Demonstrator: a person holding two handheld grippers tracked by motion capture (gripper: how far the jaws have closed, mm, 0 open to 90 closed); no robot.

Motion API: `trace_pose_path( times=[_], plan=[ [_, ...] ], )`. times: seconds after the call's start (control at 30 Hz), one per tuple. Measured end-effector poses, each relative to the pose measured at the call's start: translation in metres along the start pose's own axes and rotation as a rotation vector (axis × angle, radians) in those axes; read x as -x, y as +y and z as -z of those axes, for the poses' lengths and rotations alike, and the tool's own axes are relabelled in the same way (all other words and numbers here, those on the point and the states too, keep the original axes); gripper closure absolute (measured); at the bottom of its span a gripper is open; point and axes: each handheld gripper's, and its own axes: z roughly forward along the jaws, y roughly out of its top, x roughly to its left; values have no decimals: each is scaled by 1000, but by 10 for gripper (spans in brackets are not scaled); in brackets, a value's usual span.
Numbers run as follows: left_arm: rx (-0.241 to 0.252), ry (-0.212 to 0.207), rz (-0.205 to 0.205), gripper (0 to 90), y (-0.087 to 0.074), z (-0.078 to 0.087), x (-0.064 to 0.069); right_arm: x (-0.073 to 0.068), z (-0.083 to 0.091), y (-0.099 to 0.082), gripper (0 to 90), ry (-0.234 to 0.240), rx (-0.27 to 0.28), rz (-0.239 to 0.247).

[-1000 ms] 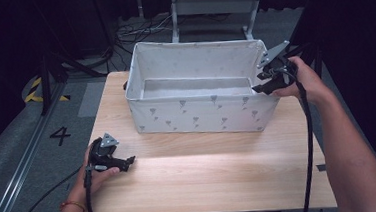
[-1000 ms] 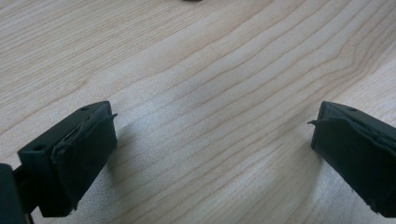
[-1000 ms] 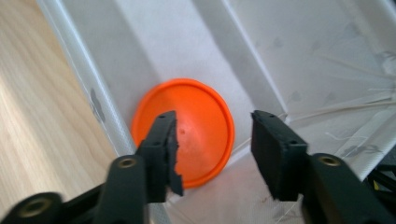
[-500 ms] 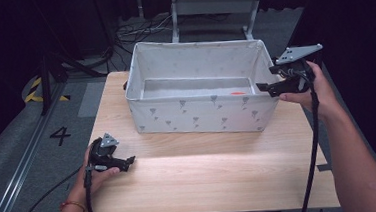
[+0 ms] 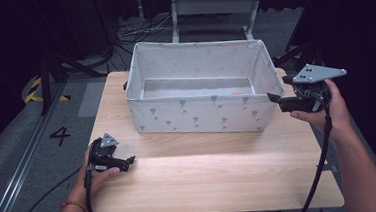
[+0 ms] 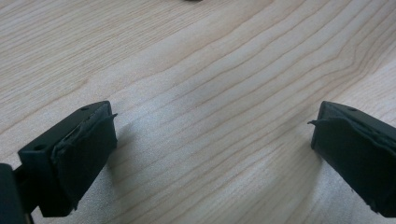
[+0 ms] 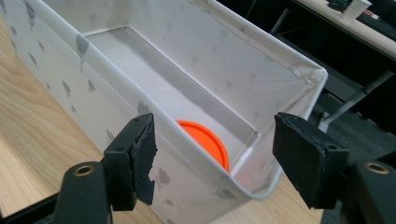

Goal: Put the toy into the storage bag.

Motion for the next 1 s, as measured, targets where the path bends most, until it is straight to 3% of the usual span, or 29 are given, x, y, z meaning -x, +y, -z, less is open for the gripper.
trace_pose_path(
  times=[0.23,0.53,1.0],
  plan=[
    [0,0,0,5,0,0,0,-3,15,-17,293,3,1,0],
    [0,0,-1,5,0,0,0,-16,28,-38,263,-23,-8,55],
    [1,3,1,6,0,0,0,-36,21,-79,210,-50,-68,86]
  ],
)
